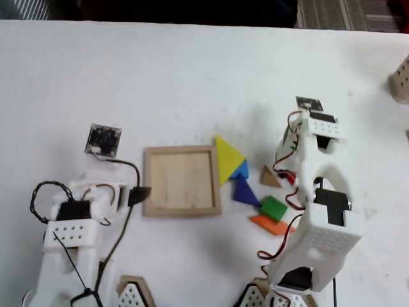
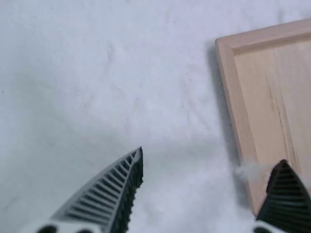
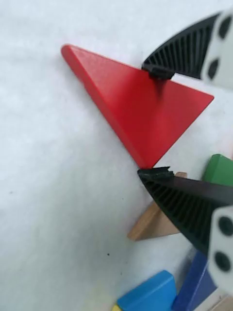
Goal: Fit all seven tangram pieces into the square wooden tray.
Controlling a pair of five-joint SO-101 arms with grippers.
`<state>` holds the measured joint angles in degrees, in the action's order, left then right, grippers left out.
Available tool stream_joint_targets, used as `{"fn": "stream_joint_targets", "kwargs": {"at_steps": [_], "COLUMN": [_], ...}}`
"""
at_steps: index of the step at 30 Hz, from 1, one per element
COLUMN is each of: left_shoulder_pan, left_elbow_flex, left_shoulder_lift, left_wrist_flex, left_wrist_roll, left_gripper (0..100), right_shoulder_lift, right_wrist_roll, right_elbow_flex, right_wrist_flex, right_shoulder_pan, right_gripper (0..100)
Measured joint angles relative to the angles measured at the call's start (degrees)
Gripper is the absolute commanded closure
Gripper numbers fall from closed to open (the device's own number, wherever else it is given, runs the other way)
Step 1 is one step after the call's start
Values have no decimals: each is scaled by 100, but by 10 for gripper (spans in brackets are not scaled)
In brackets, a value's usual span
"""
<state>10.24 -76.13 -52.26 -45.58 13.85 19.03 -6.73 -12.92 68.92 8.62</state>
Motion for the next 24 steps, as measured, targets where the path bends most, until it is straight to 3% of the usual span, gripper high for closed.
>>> {"fn": "stream_joint_targets", "kwargs": {"at_steps": [24], "left_shoulder_pan": [0], "left_elbow_flex": [0], "left_shoulder_lift": [0], "left_wrist_flex": [0], "left_wrist_roll": [0], "left_gripper": [612], "right_shoulder_lift": [0], "right_wrist_roll": [0], "right_elbow_flex": [105], "right_wrist_flex": [88], "right_shoulder_pan": [79], "right_gripper": [741]}}
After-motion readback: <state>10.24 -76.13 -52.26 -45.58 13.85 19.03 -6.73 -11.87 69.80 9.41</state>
